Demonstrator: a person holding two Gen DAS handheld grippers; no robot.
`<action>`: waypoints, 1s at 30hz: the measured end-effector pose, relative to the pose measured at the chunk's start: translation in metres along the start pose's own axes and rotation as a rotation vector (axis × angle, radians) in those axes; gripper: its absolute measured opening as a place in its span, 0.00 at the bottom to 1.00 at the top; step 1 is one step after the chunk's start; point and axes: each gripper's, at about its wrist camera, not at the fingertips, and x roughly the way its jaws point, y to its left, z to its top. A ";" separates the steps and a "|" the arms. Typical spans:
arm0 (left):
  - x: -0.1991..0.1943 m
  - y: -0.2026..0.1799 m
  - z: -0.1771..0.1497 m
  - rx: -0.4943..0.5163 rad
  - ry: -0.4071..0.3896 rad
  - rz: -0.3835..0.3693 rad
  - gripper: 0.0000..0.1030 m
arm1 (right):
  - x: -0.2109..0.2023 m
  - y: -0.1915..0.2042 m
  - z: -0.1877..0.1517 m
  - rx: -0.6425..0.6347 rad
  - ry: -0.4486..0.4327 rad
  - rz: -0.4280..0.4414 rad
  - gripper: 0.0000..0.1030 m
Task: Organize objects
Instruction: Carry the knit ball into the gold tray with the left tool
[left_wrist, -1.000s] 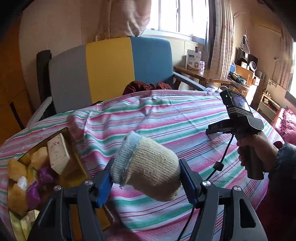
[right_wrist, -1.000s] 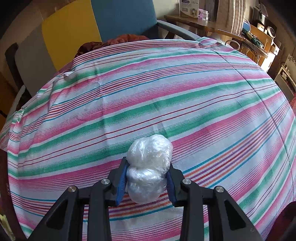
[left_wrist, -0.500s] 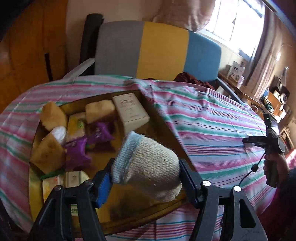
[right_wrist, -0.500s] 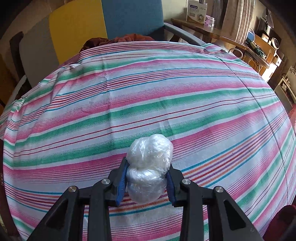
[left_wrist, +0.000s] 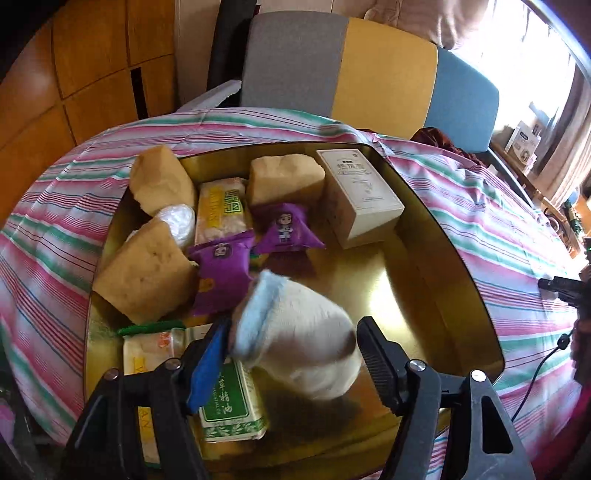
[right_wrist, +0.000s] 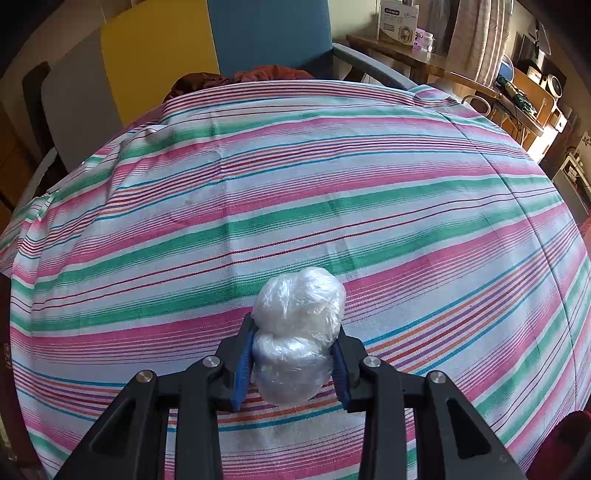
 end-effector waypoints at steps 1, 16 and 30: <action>0.000 0.001 0.000 0.002 0.003 0.005 0.71 | 0.000 0.000 0.000 -0.001 0.000 -0.001 0.35; -0.050 0.012 -0.004 0.043 -0.163 0.095 0.75 | -0.044 0.070 -0.008 -0.196 -0.075 0.156 0.35; -0.062 0.041 -0.017 -0.029 -0.180 0.105 0.78 | -0.139 0.303 -0.097 -0.716 -0.145 0.437 0.35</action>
